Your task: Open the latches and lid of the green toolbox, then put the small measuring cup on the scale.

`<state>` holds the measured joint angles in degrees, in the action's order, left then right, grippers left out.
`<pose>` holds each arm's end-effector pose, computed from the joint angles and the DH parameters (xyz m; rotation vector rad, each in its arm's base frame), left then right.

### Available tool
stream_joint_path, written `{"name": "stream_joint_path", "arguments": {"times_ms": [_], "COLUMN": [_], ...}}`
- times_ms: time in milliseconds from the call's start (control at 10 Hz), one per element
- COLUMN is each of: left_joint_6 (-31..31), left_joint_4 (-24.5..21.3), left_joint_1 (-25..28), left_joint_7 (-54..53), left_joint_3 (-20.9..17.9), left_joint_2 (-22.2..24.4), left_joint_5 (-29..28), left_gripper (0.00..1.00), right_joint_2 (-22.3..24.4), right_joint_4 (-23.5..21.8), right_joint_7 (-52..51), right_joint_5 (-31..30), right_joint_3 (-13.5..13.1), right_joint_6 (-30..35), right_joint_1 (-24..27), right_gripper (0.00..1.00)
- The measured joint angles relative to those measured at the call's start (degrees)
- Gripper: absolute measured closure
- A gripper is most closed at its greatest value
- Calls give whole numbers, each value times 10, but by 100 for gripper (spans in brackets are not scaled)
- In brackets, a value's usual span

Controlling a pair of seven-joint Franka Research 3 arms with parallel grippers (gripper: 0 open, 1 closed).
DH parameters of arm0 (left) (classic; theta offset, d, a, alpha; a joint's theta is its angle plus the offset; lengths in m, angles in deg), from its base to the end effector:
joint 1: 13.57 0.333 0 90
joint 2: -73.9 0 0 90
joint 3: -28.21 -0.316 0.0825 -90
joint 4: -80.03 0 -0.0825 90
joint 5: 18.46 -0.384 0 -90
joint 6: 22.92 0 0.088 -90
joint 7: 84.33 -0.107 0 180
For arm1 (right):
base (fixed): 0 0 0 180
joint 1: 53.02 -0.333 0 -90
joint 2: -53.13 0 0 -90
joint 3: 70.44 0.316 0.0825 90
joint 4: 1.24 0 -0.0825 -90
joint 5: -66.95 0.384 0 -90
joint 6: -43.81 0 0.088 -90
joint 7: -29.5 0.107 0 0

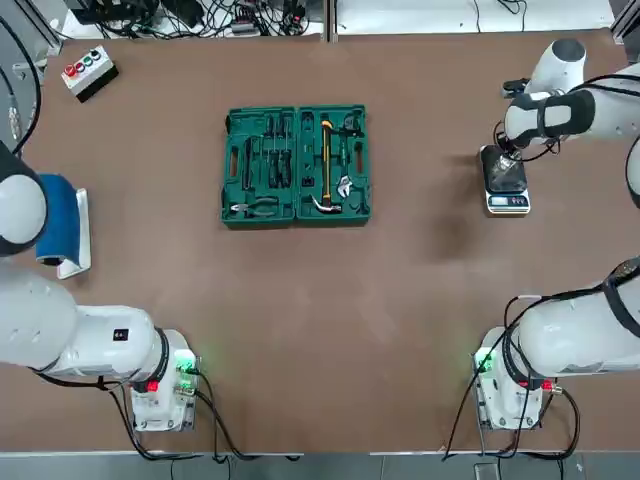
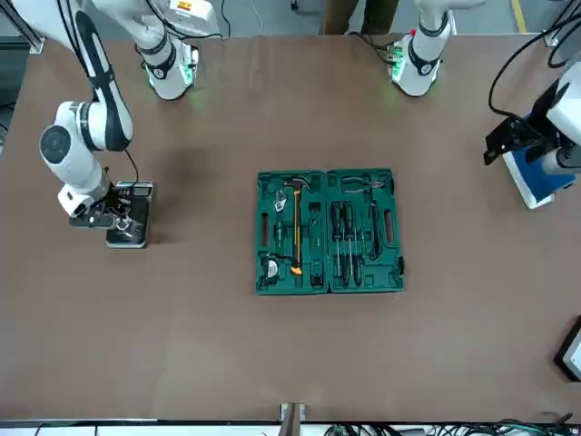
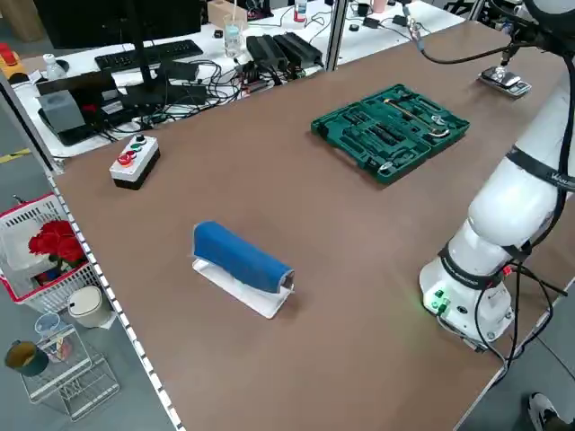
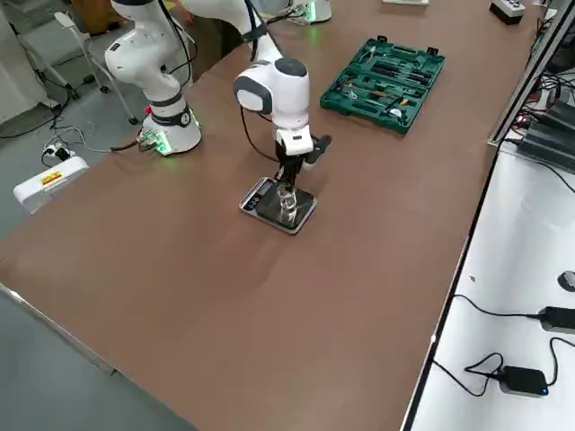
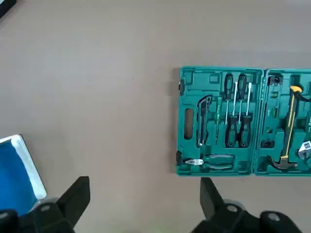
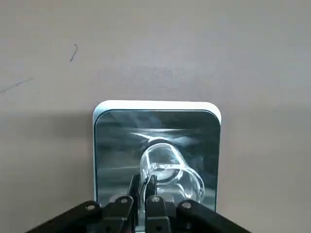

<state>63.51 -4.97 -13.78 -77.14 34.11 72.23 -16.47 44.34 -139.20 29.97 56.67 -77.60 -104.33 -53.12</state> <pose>0.5543 -0.0623 0.6439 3.1045 0.0261 -0.0130 0.4963 -0.0590 0.2523 3.0246 0.0327 0.0262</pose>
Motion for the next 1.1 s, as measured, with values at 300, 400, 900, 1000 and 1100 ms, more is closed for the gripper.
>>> {"name": "stream_joint_path", "arguments": {"times_ms": [300,400,900,1000,1100], "left_joint_6": [-1,-1,-1,-3,-6], "left_joint_4": [0,0,0,0,0], "left_joint_1": [3,3,4,3,2], "left_joint_7": [0,0,-1,-2,-3], "left_joint_3": [-2,-2,-3,-3,-2], "left_joint_2": [-4,-5,-8,-8,-8], "left_joint_5": [0,0,-3,-12,-18], "left_gripper": [0,0,0,0,0], "right_joint_2": [-2,-4,-6,-6,-4], "right_joint_4": [1,0,2,6,14], "right_joint_7": [-1,-1,-2,-2,-2], "right_joint_5": [0,0,0,0,0], "right_joint_3": [0,0,0,1,1], "right_joint_6": [-3,-3,20,34,51], "right_joint_1": [0,0,-1,-2,-2], "right_gripper": [91,80,59,59,59]}}
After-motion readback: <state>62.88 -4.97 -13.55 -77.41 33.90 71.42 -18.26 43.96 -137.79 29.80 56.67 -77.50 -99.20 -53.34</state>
